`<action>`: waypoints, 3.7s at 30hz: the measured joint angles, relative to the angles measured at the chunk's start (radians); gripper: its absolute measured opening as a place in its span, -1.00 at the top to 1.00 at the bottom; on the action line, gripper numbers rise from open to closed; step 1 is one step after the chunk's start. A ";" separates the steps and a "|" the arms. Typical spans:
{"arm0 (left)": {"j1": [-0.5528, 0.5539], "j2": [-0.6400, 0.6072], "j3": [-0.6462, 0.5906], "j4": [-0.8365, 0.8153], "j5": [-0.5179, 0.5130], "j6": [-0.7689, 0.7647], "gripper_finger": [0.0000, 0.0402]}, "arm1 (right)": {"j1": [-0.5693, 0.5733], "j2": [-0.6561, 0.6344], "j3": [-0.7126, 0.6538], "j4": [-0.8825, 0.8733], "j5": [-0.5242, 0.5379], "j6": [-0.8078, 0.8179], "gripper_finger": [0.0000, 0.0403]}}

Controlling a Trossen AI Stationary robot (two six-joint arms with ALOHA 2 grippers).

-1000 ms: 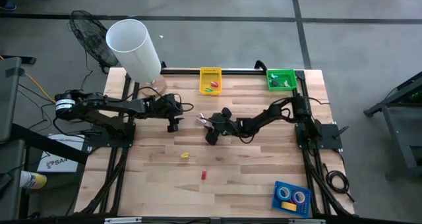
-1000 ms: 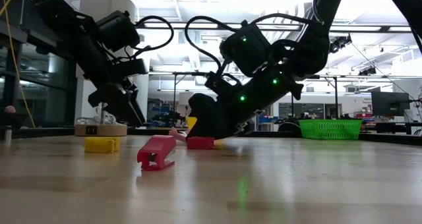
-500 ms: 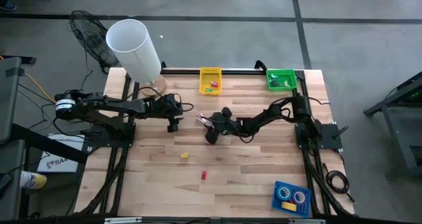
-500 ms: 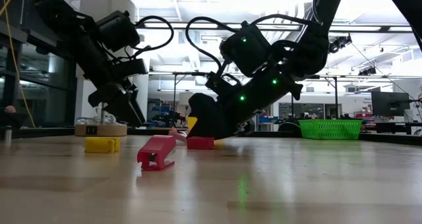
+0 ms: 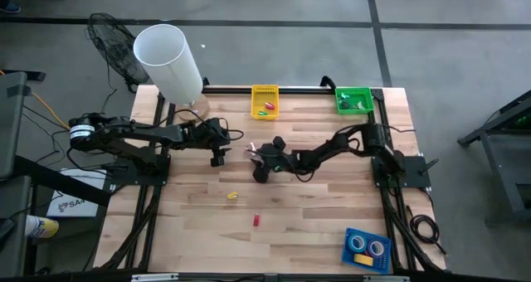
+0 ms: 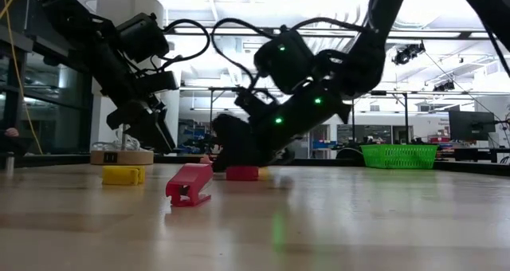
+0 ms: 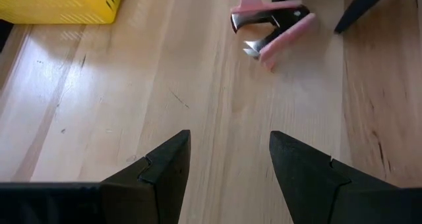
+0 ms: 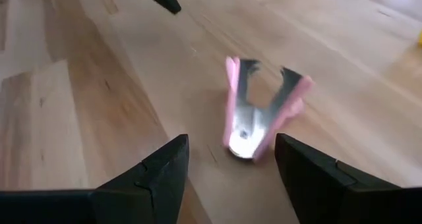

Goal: Pick and place Stapler, Stapler remover, tape
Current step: Put the pink staple remover into the green bin

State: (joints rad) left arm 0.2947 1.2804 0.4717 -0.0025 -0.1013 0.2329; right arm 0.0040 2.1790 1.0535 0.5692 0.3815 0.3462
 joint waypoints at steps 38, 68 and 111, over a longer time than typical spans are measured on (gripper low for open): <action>0.000 0.000 0.000 -0.001 0.005 -0.003 -0.01 | 0.002 0.062 0.143 -0.119 0.160 -0.014 0.38; 0.000 0.000 0.000 -0.007 0.004 -0.003 -0.01 | -0.109 -0.260 0.143 -0.953 0.344 -0.039 0.60; 0.000 0.000 0.000 -0.007 0.005 -0.003 -0.01 | -0.900 -0.499 0.143 -1.650 0.210 0.010 0.57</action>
State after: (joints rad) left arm 0.2944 1.2808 0.4717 -0.0097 -0.0959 0.2302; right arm -0.8959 1.6798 1.1961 -1.0805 0.5918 0.3566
